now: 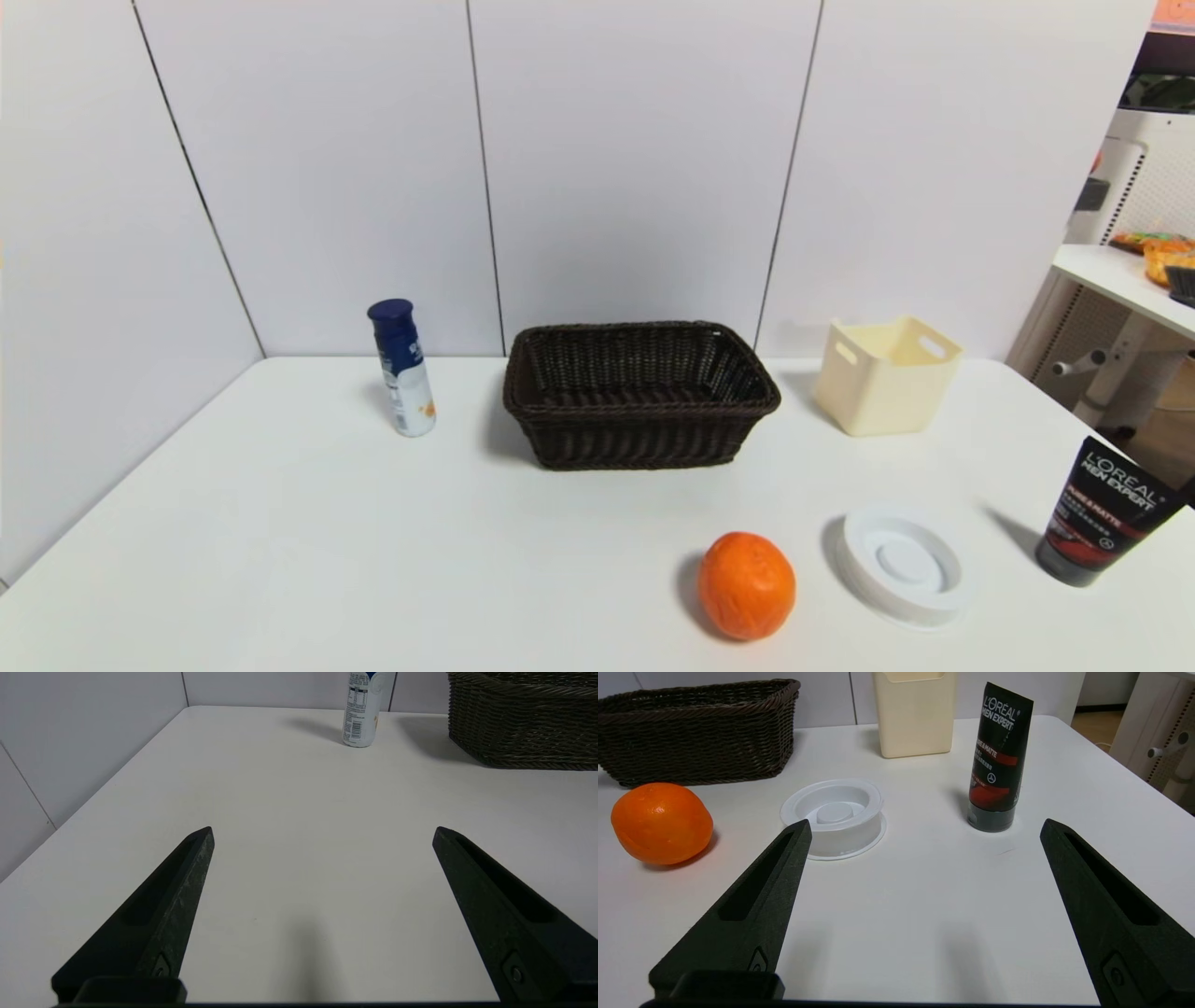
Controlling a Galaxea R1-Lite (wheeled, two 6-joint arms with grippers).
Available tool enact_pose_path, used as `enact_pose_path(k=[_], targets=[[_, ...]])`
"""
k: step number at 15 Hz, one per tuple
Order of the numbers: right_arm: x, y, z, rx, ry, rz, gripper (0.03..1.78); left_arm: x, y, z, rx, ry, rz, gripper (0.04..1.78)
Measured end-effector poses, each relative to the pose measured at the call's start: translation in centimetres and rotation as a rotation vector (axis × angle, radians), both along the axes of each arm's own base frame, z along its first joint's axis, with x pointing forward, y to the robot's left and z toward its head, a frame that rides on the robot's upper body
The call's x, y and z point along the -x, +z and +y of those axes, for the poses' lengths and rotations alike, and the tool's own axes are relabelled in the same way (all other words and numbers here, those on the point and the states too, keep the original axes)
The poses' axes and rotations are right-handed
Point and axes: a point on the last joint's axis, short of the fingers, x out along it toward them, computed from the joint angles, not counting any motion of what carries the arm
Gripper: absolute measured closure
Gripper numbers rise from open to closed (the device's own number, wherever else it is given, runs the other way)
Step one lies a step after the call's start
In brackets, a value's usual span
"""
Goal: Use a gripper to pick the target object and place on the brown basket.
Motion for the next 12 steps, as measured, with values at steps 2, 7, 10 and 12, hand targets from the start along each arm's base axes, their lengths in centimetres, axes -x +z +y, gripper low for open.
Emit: enact_pose_path(k=[2,7,10,12], targets=[[0.0,0.0,0.0,-0.003,-0.002,0.000,0.12,0.0,0.0,0.0,0.000,0.000,0.000,0.13],[0.0,0.2,0.0,-0.006,-0.007,0.009,0.12,0.0,0.0,0.0,0.000,0.000,0.000,0.13],[0.0,3.2,0.0,-0.001,0.002,-0.006,0.12,0.0,0.0,0.0,0.000,0.000,0.000,0.13],[-0.5,6.8,0.0,0.005,0.024,-0.009,0.12,0.0,0.0,0.0,0.000,0.000,0.000,0.13]])
